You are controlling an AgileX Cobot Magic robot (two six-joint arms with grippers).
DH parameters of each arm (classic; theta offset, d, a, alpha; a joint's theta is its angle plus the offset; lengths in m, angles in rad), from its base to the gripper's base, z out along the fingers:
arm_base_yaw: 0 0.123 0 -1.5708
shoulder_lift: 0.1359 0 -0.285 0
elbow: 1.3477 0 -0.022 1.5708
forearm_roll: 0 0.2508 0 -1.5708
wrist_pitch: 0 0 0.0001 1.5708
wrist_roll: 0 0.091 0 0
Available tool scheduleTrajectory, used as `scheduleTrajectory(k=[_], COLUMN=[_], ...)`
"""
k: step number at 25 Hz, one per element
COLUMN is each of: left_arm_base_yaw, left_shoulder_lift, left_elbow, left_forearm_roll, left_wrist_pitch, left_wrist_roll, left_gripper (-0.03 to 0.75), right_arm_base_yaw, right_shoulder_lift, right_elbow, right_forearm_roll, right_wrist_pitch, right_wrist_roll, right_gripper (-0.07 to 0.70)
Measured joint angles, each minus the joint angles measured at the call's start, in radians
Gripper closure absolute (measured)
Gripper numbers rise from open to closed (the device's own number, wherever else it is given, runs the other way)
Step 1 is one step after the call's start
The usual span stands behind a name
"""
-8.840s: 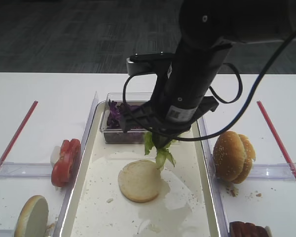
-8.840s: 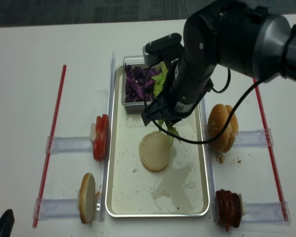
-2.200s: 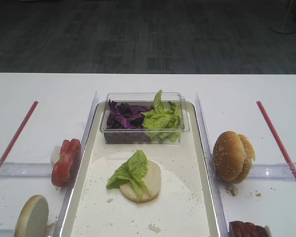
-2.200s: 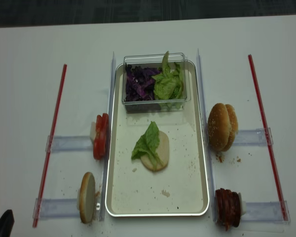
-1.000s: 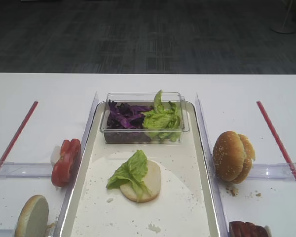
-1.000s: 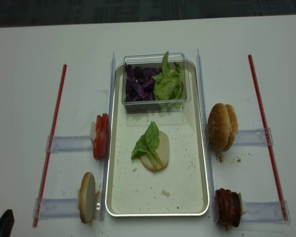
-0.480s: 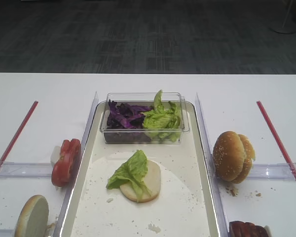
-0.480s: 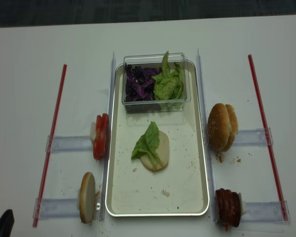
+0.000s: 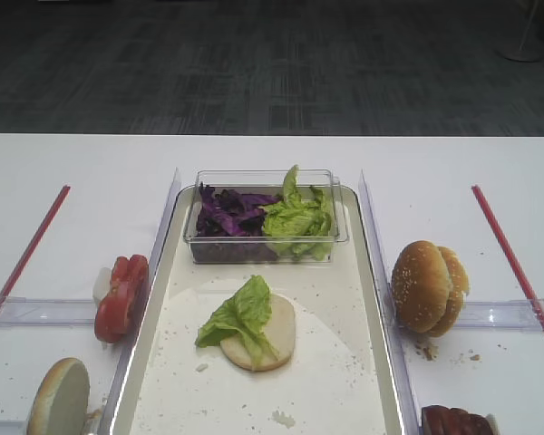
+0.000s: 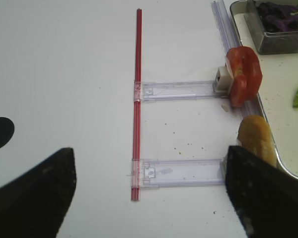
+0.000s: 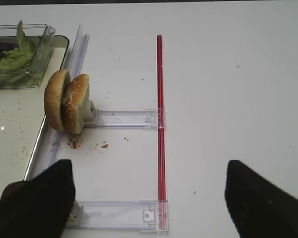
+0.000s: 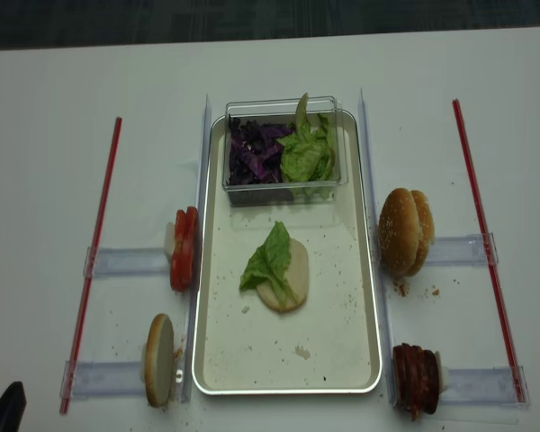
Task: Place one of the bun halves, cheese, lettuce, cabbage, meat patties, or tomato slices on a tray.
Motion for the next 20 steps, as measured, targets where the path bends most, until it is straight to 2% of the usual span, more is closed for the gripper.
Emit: scheduleTrajectory(k=[20], left_arm_base_yaw=[0.0], left_shoulder_lift=[0.0], left_elbow=[0.0], left_forearm_roll=[0.0], left_wrist_pitch=[0.0], left_wrist_roll=[0.0], left_gripper=[0.154], right_arm_base_yaw=[0.0], right_shoulder_lift=[0.0], right_elbow=[0.0], right_forearm_roll=[0.0], right_wrist_pitch=[0.0], right_wrist_roll=[0.002], right_gripper=[0.003])
